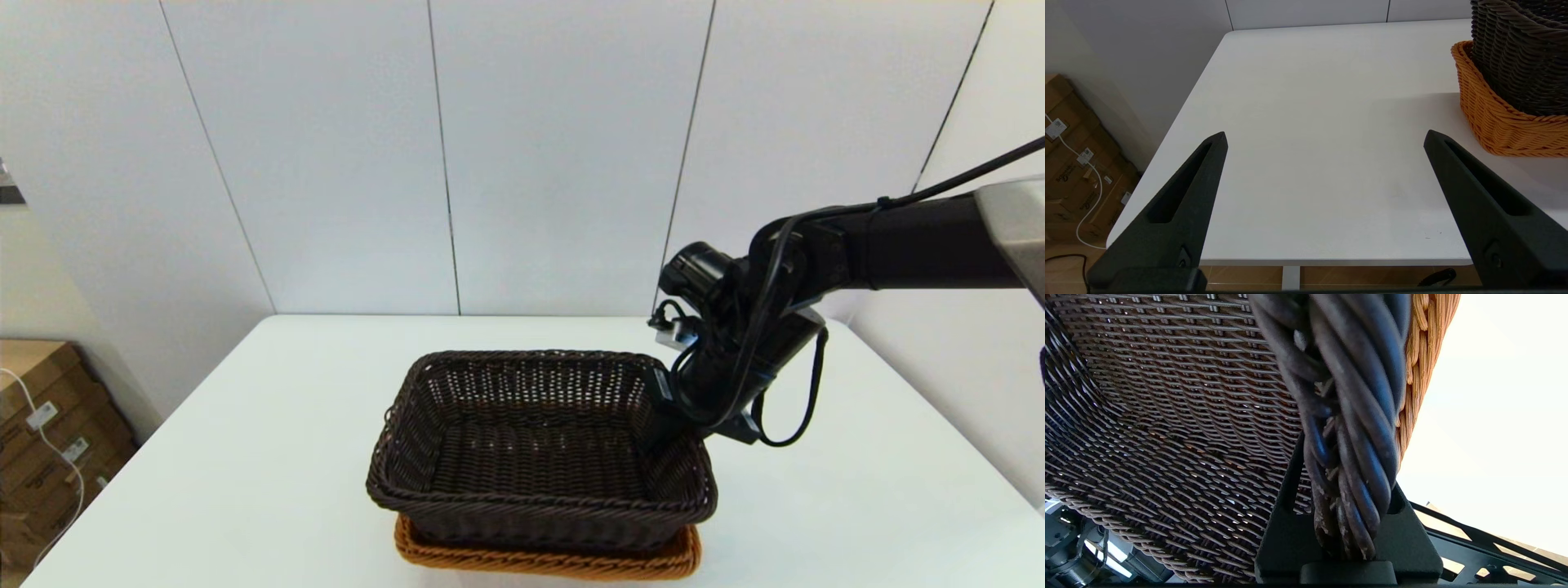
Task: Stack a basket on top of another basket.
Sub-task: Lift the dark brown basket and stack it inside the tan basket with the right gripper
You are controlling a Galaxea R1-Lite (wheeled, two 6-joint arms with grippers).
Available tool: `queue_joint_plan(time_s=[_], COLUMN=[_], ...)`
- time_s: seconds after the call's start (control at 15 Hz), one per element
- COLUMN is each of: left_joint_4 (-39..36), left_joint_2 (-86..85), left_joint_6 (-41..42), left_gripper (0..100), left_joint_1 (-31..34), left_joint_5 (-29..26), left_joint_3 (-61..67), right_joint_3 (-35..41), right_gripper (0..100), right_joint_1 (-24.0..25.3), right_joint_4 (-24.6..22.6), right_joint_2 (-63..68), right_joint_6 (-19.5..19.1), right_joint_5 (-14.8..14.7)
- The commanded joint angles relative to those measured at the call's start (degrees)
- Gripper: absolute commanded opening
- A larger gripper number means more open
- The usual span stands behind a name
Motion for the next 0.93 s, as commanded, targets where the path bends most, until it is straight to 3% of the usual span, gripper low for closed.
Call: queue_joint_plan(time_s=[0.07, 0.67, 0.73, 0.93], left_joint_4=[0.0, 0.0, 0.0, 0.0], left_joint_2=[0.1, 0.1, 0.1, 0.1], left_joint_6=[0.0, 0.1, 0.0, 0.1], left_gripper=[100, 100, 100, 100], left_joint_1=[0.0, 0.0, 0.0, 0.0], left_joint_5=[0.0, 0.0, 0.0, 0.0], left_joint_3=[0.0, 0.0, 0.0, 0.0], right_joint_3=[0.3, 0.7, 0.9, 0.9], right_gripper=[0, 0, 100, 100], right_joint_1=[0.0, -0.5, -0.4, -0.4], right_joint_4=[0.2, -0.6, -0.7, -1.7], right_joint_2=[0.3, 0.3, 0.3, 0.3], right_joint_6=[0.2, 0.4, 0.4, 0.9], right_joint_5=[0.2, -1.2, -2.2, -2.7])
